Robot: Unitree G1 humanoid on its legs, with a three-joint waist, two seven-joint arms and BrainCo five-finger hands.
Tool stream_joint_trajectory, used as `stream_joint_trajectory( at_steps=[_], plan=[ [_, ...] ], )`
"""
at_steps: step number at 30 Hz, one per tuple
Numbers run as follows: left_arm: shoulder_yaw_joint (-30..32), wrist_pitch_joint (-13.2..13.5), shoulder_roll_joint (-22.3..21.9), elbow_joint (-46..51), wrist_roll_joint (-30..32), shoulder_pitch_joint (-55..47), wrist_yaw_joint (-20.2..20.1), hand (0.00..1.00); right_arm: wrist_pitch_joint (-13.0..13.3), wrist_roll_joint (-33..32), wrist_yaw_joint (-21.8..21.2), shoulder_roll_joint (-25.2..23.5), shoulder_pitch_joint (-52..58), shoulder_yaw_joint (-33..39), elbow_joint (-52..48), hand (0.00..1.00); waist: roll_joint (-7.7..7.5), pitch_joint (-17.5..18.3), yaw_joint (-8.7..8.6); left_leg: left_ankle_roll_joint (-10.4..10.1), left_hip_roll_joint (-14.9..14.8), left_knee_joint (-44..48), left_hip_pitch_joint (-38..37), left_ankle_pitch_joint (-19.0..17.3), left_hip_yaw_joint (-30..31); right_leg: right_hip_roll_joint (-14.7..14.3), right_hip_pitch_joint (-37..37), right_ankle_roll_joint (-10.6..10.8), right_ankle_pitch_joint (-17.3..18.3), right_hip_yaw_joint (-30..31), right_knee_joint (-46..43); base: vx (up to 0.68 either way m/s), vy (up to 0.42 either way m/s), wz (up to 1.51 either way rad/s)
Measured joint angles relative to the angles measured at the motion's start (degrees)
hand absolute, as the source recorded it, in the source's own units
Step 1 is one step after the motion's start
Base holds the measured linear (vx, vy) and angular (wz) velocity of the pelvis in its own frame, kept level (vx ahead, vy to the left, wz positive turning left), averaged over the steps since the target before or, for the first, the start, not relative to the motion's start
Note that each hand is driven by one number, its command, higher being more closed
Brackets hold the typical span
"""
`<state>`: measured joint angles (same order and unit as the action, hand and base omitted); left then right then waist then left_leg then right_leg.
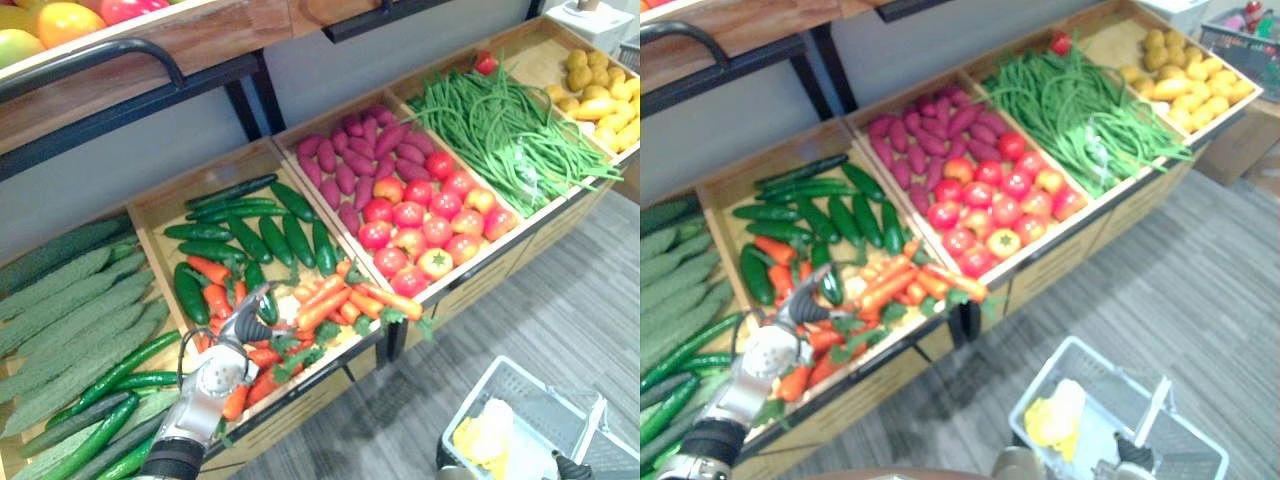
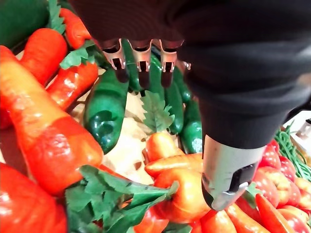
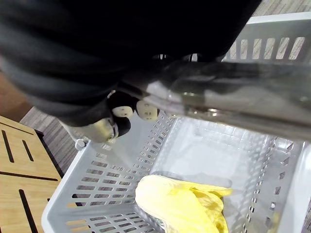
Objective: Pick vegetable in the basket
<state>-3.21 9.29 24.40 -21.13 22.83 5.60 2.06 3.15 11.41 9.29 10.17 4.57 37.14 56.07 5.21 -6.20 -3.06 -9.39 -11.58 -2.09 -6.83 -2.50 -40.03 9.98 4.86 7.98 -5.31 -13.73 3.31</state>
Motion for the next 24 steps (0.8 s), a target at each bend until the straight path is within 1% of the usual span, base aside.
stream_joint_trajectory(
  at_steps=[6,13,16,18,20,24],
  plan=[
    [-0.13,0.00,-0.74,0.00,0.11,1.80,0.01,0.00,0.01,-0.01,0.04,0.01,-0.29,0.00,0.07,1.00,0.04,-0.39,-0.18,0.00,0.05,0.25,-0.16,0.00,-0.26,0.01,0.02,0.00,0.00,0.34,0.16,-0.02,-0.042,-0.05],
    [-2.13,0.01,-0.74,0.01,0.10,2.41,0.01,0.00,0.01,0.00,0.07,0.01,-1.13,-0.03,0.15,1.00,0.30,-0.71,-0.30,-0.31,0.11,0.41,-0.23,-0.22,-1.64,-0.04,0.96,-0.10,-0.07,1.67,-0.01,-0.04,-0.045,-0.10],
    [-3.46,0.01,-0.81,-0.01,0.11,2.56,-0.04,0.00,0.01,-0.02,0.09,0.01,-1.31,-0.08,0.26,1.00,0.41,-0.89,-1.24,-0.55,0.03,0.75,-0.17,-0.41,-1.86,-0.14,1.05,-0.10,-0.07,2.00,-0.03,-0.05,-0.057,-0.06],
    [-3.47,0.02,-2.10,-0.61,0.15,3.64,-0.03,0.00,0.07,-0.02,0.11,0.04,-1.55,-0.30,0.30,1.00,0.34,-0.95,-1.33,-0.47,-0.06,1.46,0.54,-0.63,-2.59,-0.46,2.37,-0.10,-0.07,3.47,-0.50,-0.07,-0.070,-0.19],
    [-3.70,0.05,-2.44,-2.15,0.85,4.68,-0.04,0.00,0.06,-0.03,0.11,0.04,-2.00,-0.31,0.34,1.00,0.43,-1.23,-1.44,-0.44,-0.11,1.54,0.62,-0.71,-3.58,-0.79,3.30,-0.17,-0.12,4.47,-0.87,-0.07,-0.057,-0.24],
    [-3.61,-0.05,-3.96,-5.23,1.08,6.43,0.02,0.00,0.05,-0.06,0.14,0.06,-2.17,-0.19,0.35,1.00,0.50,-2.30,-1.57,-0.50,-0.28,2.40,0.60,-0.76,-4.74,-0.99,3.97,-0.19,-0.11,5.44,-1.38,-0.07,-0.057,-0.16]
  ],
)
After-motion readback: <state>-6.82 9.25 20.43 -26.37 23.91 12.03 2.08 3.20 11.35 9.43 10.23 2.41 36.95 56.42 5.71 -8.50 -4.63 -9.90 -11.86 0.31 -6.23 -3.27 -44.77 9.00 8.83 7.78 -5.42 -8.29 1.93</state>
